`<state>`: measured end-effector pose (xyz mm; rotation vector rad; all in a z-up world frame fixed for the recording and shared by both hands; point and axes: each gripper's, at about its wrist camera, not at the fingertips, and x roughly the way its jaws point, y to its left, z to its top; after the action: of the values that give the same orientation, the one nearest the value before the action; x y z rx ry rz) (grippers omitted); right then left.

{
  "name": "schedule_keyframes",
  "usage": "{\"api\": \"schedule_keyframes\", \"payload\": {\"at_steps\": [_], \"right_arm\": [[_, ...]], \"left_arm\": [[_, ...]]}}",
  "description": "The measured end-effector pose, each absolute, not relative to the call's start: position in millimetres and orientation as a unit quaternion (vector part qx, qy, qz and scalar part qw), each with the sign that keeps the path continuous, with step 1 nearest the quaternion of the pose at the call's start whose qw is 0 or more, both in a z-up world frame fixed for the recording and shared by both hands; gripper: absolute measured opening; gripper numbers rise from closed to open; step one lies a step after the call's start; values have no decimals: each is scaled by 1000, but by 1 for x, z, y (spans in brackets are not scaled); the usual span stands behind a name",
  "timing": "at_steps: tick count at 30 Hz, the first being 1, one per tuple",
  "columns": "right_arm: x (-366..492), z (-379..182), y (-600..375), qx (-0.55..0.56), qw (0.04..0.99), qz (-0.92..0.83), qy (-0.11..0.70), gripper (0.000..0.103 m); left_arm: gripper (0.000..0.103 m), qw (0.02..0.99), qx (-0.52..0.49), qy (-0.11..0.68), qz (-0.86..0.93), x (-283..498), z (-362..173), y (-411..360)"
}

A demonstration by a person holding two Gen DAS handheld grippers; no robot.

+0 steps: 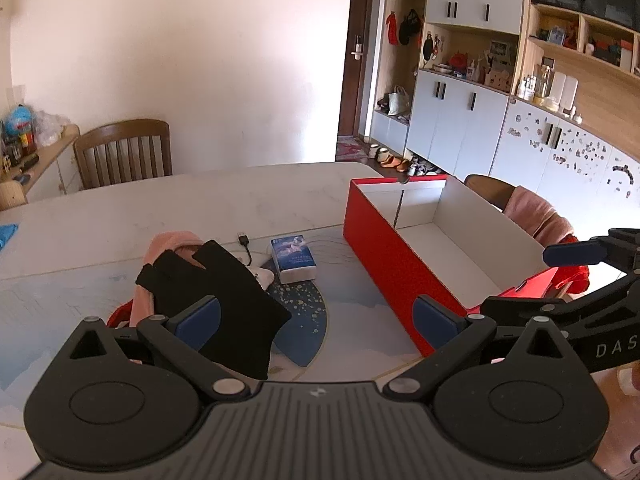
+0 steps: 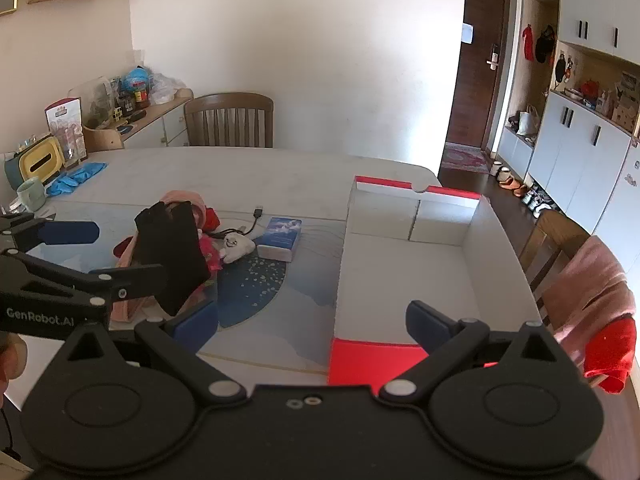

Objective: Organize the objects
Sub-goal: 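Lower the left tool onto the black gloves and close it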

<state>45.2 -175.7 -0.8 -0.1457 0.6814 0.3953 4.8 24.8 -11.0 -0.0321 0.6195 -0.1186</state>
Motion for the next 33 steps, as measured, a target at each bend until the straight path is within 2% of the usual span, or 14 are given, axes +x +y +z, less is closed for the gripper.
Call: {"api": "schedule_keyframes", "payload": {"at_steps": [18, 24, 28, 33], "right_arm": [[45, -4, -144, -75, 924, 162, 338, 100], [52, -7, -148, -75, 924, 144, 346, 100], [59, -11, -155, -75, 923, 138, 352, 100], [74, -17, -170, -77, 919, 140, 361, 100]], "left_arm": [[103, 950, -29, 304, -67, 12, -25, 71], [103, 942, 0, 332, -48, 38, -50, 74], [103, 929, -25, 366, -41, 51, -68, 74], [103, 931, -43, 363, 15, 75, -63, 77]]}}
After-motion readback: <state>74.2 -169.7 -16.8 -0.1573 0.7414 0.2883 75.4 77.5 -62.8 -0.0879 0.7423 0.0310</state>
